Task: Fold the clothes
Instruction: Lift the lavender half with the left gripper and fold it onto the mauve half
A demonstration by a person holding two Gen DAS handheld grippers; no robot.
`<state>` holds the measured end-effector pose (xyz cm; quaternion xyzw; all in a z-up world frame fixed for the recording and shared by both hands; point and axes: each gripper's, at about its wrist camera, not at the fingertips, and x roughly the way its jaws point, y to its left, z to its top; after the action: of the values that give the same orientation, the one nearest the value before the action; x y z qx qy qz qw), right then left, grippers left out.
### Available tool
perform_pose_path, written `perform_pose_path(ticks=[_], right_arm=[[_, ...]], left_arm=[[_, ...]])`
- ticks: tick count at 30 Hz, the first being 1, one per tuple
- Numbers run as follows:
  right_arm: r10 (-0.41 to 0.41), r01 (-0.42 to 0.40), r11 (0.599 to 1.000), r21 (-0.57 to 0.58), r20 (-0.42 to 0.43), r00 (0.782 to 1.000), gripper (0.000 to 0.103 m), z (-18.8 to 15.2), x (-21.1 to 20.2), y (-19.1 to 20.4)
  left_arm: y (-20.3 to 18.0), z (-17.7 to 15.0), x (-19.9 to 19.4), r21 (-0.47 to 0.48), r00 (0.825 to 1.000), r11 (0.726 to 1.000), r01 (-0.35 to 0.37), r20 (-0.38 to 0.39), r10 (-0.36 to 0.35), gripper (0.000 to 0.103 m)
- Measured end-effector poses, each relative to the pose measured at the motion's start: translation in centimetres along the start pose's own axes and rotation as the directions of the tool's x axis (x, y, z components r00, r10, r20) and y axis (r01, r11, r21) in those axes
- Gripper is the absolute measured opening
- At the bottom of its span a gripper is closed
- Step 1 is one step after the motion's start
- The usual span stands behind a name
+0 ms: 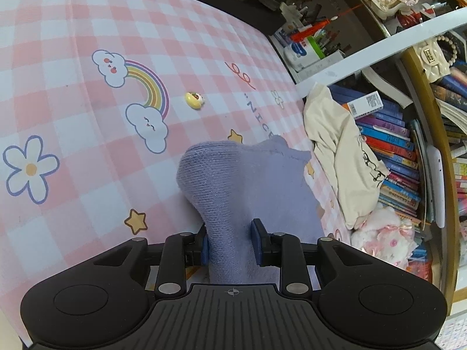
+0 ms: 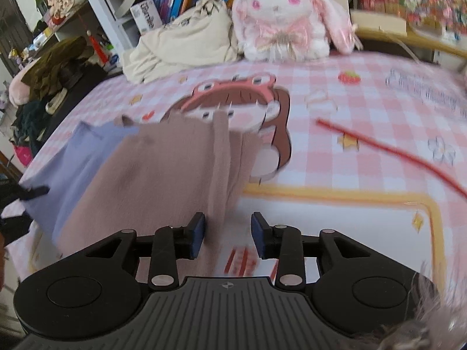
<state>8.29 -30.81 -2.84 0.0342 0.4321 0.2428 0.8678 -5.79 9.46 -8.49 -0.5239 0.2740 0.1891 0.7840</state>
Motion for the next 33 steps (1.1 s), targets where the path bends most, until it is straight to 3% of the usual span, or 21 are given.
perform_pose_path(ticks=[9, 12, 16, 21, 25, 28, 30, 31, 33], right_arm=[[0.028, -0.027, 1.0, 0.016, -0.059, 0.998, 0.029, 1.8, 2.7, -1.1], [0.095, -0.09, 0.993, 0.079, -0.062, 0.994, 0.02, 1.6, 2.8, -2.1], [0.124, -0.118, 0.988, 0.096, -0.061, 0.99, 0.018, 1.6, 2.9, -2.4], [0.15, -0.142, 0.982, 0.124, -0.058, 0.987, 0.018, 1.4, 3.0, -2.9], [0.164, -0.156, 0.98, 0.123, -0.059, 0.985, 0.018, 1.5, 3.1, -3.2], [0.174, -0.166, 0.979, 0.118, -0.062, 0.983, 0.018, 1.5, 3.1, -3.3], [0.182, -0.174, 0.978, 0.119, -0.064, 0.981, 0.018, 1.5, 3.2, -3.4], [0.187, -0.178, 0.977, 0.12, -0.065, 0.98, 0.018, 1.5, 3.3, -3.5], [0.197, -0.188, 0.975, 0.122, -0.068, 0.978, 0.018, 1.6, 3.3, -3.7]], left_arm=[[-0.5, 0.2, 0.2, 0.021, 1.0, 0.999, -0.024, -0.002, 0.024, 0.024], [-0.9, 0.1, 0.3, 0.045, 0.999, 0.998, -0.042, 0.0, 0.042, 0.02], [-2.5, 0.0, -0.4, 0.121, 0.999, 0.992, -0.037, 0.026, 0.034, 0.012], [-7.2, -0.6, -2.6, 0.282, 0.997, 0.959, 0.023, 0.066, -0.043, 0.011], [-12.5, -2.0, -4.6, 0.416, 0.989, 0.906, 0.079, 0.077, -0.122, 0.011], [-16.8, -4.8, -5.7, 0.553, 0.984, 0.829, 0.085, 0.085, -0.158, 0.011], [-19.8, -8.2, -5.8, 0.691, 0.983, 0.72, 0.066, 0.078, -0.165, 0.011], [-21.1, -10.2, -5.7, 0.761, 0.985, 0.647, 0.052, 0.069, -0.16, 0.012], [-22.8, -15.6, -4.3, 0.913, 0.996, 0.407, 0.01, 0.029, -0.089, 0.013]])
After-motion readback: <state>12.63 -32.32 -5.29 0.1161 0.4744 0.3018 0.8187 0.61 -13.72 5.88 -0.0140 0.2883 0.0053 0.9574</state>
